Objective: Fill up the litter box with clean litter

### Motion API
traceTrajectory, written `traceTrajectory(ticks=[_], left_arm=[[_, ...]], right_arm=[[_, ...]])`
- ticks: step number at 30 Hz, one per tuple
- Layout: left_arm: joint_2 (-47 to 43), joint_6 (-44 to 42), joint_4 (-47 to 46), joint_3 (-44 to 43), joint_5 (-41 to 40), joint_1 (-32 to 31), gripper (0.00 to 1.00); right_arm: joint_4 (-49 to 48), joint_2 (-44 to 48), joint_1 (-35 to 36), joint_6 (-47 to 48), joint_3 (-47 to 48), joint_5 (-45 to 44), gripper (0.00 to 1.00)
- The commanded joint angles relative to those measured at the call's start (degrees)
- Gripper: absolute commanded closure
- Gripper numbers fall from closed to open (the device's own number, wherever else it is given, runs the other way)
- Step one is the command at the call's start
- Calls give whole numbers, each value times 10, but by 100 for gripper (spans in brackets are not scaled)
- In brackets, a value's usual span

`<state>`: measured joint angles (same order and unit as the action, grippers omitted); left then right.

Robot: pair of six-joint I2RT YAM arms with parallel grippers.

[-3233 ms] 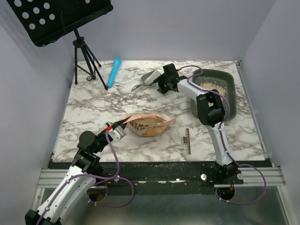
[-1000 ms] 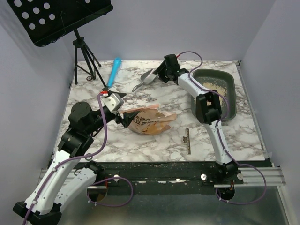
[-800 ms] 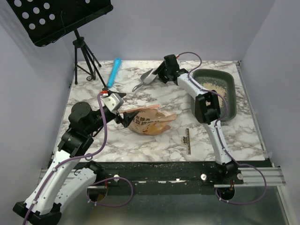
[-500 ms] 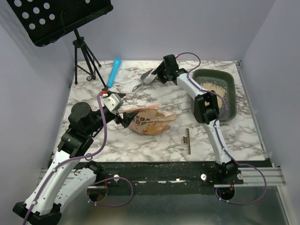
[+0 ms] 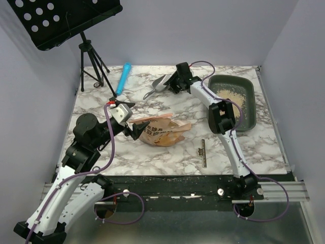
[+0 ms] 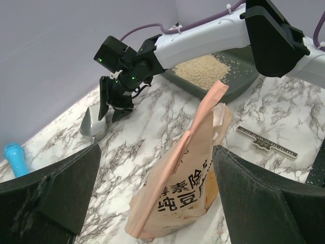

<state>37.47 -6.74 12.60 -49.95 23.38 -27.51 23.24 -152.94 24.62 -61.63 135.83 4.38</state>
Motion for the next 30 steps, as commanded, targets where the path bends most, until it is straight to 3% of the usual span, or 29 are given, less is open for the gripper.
traceTrajectory(ticks=[1,16,22,30], left_arm=[[-8,9,-3,14,-16,-2,1],[-30,3,6,30,-29,-2,1],[-39,5,9,31,-29,-2,1],[-39,7,18,19,-28,-2,1]], right_arm=[[14,-21,1,-2,26,17,48],[13,-32,3,5,42,36,99],[2,-20,3,8,19,43,100],[-54,66,2,52,-60,20,100]])
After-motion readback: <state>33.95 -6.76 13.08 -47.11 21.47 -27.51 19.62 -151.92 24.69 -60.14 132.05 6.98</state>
